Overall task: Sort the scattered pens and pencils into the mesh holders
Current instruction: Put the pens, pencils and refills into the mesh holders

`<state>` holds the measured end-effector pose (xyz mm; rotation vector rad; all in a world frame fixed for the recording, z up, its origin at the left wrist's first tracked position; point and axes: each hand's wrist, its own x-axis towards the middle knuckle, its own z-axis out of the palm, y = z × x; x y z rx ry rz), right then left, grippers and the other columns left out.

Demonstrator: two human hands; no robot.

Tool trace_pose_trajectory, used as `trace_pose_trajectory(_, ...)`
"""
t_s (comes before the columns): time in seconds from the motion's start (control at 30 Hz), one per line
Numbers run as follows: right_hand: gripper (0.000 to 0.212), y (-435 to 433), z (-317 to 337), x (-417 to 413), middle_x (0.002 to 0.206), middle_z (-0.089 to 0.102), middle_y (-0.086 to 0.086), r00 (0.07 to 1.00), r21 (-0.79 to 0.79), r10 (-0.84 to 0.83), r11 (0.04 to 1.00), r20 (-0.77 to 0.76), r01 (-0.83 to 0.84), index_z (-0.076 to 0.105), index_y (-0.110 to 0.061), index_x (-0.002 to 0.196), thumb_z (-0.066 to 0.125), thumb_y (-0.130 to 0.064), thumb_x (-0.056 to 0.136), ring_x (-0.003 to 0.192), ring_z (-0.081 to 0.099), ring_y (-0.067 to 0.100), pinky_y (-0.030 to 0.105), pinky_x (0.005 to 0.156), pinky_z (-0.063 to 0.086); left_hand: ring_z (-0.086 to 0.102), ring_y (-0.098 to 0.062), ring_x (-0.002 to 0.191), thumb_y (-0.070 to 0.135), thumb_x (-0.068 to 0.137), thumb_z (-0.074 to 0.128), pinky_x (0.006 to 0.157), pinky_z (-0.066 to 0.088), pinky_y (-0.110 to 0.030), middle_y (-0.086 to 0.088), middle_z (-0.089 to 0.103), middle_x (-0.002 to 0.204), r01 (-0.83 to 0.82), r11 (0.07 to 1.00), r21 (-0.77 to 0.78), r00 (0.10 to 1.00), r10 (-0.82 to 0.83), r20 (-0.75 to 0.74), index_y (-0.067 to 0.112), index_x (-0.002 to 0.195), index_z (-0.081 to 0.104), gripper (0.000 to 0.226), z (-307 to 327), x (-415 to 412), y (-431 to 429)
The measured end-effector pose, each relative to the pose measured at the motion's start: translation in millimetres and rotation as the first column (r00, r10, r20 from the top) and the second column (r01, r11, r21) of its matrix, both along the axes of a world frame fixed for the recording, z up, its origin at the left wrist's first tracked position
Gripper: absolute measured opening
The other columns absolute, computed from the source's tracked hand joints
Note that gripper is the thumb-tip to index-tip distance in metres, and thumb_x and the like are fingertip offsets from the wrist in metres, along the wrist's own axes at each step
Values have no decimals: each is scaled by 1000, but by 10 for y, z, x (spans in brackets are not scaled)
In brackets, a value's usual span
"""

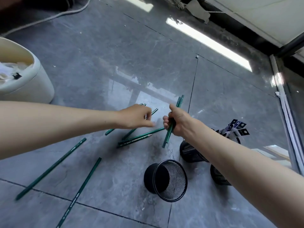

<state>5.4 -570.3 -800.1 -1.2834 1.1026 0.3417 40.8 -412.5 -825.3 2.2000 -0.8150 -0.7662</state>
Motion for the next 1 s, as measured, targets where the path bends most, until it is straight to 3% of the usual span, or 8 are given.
trace_pose_trajectory(0.17, 44, -171, 56, -142, 35, 21, -5, 992, 122, 117, 986, -51, -110, 33, -16, 64, 45, -42, 98, 26, 15, 7, 14, 25, 12, 57, -31, 92, 36, 88, 57, 64, 35, -31, -8, 58, 103, 210, 845, 491, 904, -359, 231, 15, 101, 44, 27, -196, -295, 113)
trace_pose_trajectory(0.27, 33, -158, 68, -203, 36, 25, -5, 992, 157, 128, 980, -21, -123, 39, -15, 68, 45, -28, 97, 27, 17, 6, 14, 26, 13, 60, -33, 99, 10, 89, 46, 64, 36, -33, -13, 58, 113, 237, 756, 610, 796, -511, 325, 7, 113, 42, 24, -214, -504, 60)
trace_pose_trajectory(0.47, 25, -129, 36, -411, 50, 41, 5, 996, 158, 87, 984, -13, -84, 48, -9, 73, 48, -21, 95, 28, 21, 6, 13, 26, 15, 60, -29, 107, 5, 90, 43, 76, 48, -35, -9, 63, 114, 260, 608, 750, 767, -602, 223, 9, 112, 61, 28, -165, -664, 14)
trace_pose_trajectory(0.57, 23, -145, 60, -452, 51, 42, 5, 998, 143, 55, 988, 6, -56, 50, -9, 75, 48, -21, 94, 29, 22, 6, 14, 28, 15, 60, -31, 86, 14, 92, 45, 66, 43, -32, -13, 63, 89, 235, 712, 662, 889, -432, 150, 5, 91, 59, 17, -87, -594, 85)
trace_pose_trajectory(0.63, 24, -143, 96, -445, 49, 42, 2, 998, 147, 44, 988, 39, -50, 52, -10, 76, 52, -28, 93, 31, 22, 6, 15, 28, 16, 54, -28, 65, 21, 91, 45, 54, 38, -28, -12, 57, 65, 57, 861, 506, 994, -94, 48, 6, 73, 51, 24, 36, -492, 77)
trace_pose_trajectory(0.7, 30, -111, 126, -438, 55, 40, 0, 993, 142, 79, 986, 82, -91, 55, -11, 82, 58, -40, 90, 34, 24, 6, 15, 29, 18, 51, -20, 40, 20, 90, 42, 41, 37, -21, -4, 53, 41, -124, 960, 250, 960, 180, -216, 7, 67, 47, 27, 175, -404, -4)
trace_pose_trajectory(0.8, 42, 25, 160, -429, 58, 43, 0, 975, 138, 169, 972, 145, -189, 59, -12, 88, 63, -53, 81, 39, 32, 7, 17, 33, 25, 42, -11, 30, 14, 93, 39, 34, 35, -17, 5, 46, 35, -196, 980, -37, 819, 143, -556, 7, 79, 50, 19, 442, -351, -123)
trace_pose_trajectory(1.0, 32, 235, 201, -437, 52, 49, 6, 982, 202, 115, 969, 149, -144, 50, -9, 75, 48, -35, 94, 42, 49, 21, 25, 41, 40, 45, -8, 37, 23, 97, 50, 35, 36, -16, -3, 56, 51, -92, 990, -105, 698, -11, -716, 1, 82, 58, 27, 642, -394, -135)
